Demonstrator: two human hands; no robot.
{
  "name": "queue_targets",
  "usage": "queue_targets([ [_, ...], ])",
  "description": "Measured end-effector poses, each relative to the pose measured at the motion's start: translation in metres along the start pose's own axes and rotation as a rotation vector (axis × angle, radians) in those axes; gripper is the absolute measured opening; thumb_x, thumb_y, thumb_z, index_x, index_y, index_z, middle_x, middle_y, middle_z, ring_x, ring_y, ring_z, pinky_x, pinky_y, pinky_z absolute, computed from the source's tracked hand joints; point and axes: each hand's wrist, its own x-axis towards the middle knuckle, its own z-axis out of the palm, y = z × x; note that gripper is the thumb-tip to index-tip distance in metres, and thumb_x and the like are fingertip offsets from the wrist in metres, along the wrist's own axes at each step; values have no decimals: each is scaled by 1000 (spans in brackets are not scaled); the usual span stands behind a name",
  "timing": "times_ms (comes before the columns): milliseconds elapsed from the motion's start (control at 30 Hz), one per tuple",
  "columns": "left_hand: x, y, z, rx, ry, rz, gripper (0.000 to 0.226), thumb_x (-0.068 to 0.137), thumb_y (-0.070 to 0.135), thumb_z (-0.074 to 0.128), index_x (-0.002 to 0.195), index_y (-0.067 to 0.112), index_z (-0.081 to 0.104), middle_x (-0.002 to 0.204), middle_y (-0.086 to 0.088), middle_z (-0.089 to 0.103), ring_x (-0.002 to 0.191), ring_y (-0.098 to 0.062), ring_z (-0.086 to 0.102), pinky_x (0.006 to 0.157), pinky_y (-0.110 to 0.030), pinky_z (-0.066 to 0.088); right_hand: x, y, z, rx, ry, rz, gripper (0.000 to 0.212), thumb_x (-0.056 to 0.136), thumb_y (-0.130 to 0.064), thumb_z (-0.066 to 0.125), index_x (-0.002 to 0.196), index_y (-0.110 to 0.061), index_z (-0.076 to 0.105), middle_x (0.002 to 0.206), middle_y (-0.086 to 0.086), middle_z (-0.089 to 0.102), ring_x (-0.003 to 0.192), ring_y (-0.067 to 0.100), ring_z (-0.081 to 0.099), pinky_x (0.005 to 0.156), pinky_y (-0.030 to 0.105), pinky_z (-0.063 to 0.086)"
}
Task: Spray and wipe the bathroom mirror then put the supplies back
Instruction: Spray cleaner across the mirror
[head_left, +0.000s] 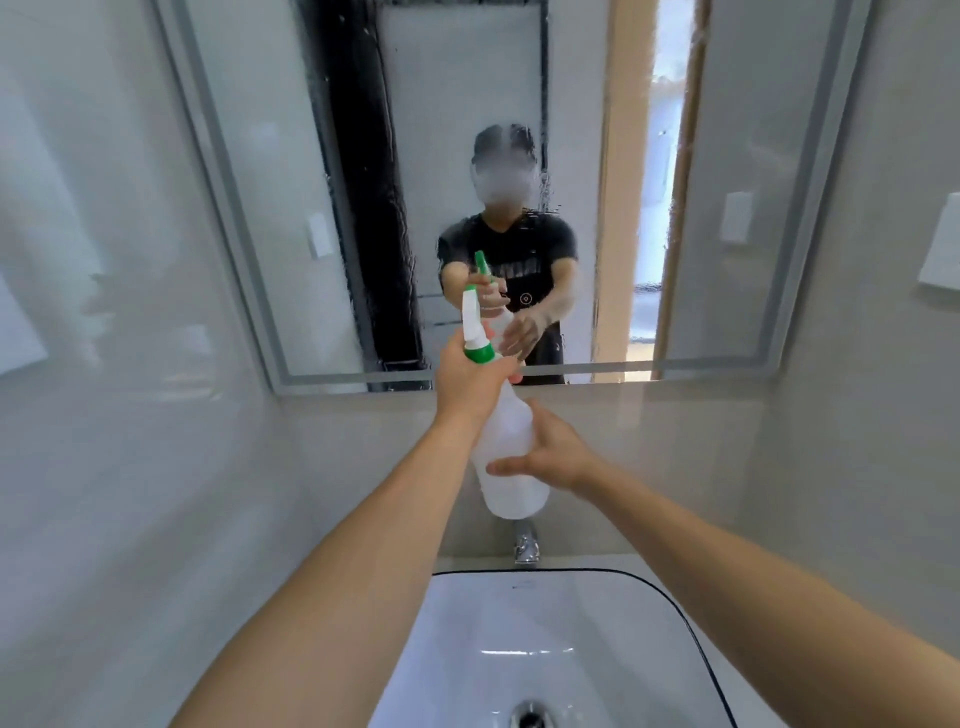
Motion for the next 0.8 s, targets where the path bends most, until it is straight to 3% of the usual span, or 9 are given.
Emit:
queue_targets([
  [67, -2, 2, -16, 10, 30, 10, 47, 69, -6, 73, 112, 11, 62, 92, 0, 60, 77, -15, 57, 57, -16, 49, 4, -8, 13, 4, -32, -24, 79, 67, -25, 91, 132, -19, 45, 123, 2, 60, 113, 24, 56, 92, 38, 47],
  [100, -1, 2, -24, 27, 51, 12, 46, 68, -7, 72, 110, 11, 63, 92, -1, 59, 77, -15, 56, 56, -17, 48, 6, -12, 19, 3, -45, -40, 80, 67, -25, 90, 132, -19, 45, 122, 2, 60, 113, 23, 56, 90, 37, 47],
  [267, 6, 1, -63, 72, 160, -19, 43, 57, 4, 69, 96, 20, 65, 91, -1, 64, 83, -35, 65, 74, -48, 60, 15, -34, 49, -27, -108, -83, 81, 68, -30, 90, 133, -16, 44, 122, 4, 60, 111, 23, 57, 91, 37, 49],
  [433, 11, -5, -92, 61, 228, -68, 30, 65, -3, 68, 86, 16, 62, 69, -1, 62, 61, -21, 63, 75, -47, 58, 22, -47, 76, -13, -175, -85, 74, 70, -28, 90, 125, -14, 43, 119, 5, 59, 108, 24, 57, 83, 35, 48],
  [533, 9, -11, -103, 64, 252, -77, 27, 70, -6, 68, 86, 15, 61, 67, 0, 60, 52, -15, 63, 73, -44, 57, 23, -48, 88, -14, -197, -82, 73, 70, -29, 90, 124, -14, 43, 117, 5, 61, 105, 23, 58, 78, 34, 46],
  [600, 9, -15, -107, 67, 247, -80, 29, 71, -7, 68, 91, 12, 62, 71, 0, 62, 53, -11, 63, 75, -44, 58, 24, -45, 94, -5, -204, -75, 73, 70, -29, 90, 124, -14, 43, 116, 5, 60, 104, 23, 58, 78, 34, 47],
  [733, 6, -19, -103, 32, 197, -69, 47, 68, -2, 71, 110, 18, 65, 105, -5, 67, 67, -15, 67, 82, -47, 62, 24, -38, 97, 13, -181, -62, 74, 68, -30, 90, 123, -14, 43, 114, 4, 60, 103, 23, 58, 79, 36, 50],
  [800, 4, -19, -94, 34, 164, -60, 48, 62, 7, 71, 105, 26, 65, 96, -2, 64, 73, -22, 67, 84, -52, 60, 23, -32, 92, 31, -152, -47, 73, 68, -32, 90, 122, -15, 44, 113, 3, 60, 104, 23, 58, 81, 38, 51],
])
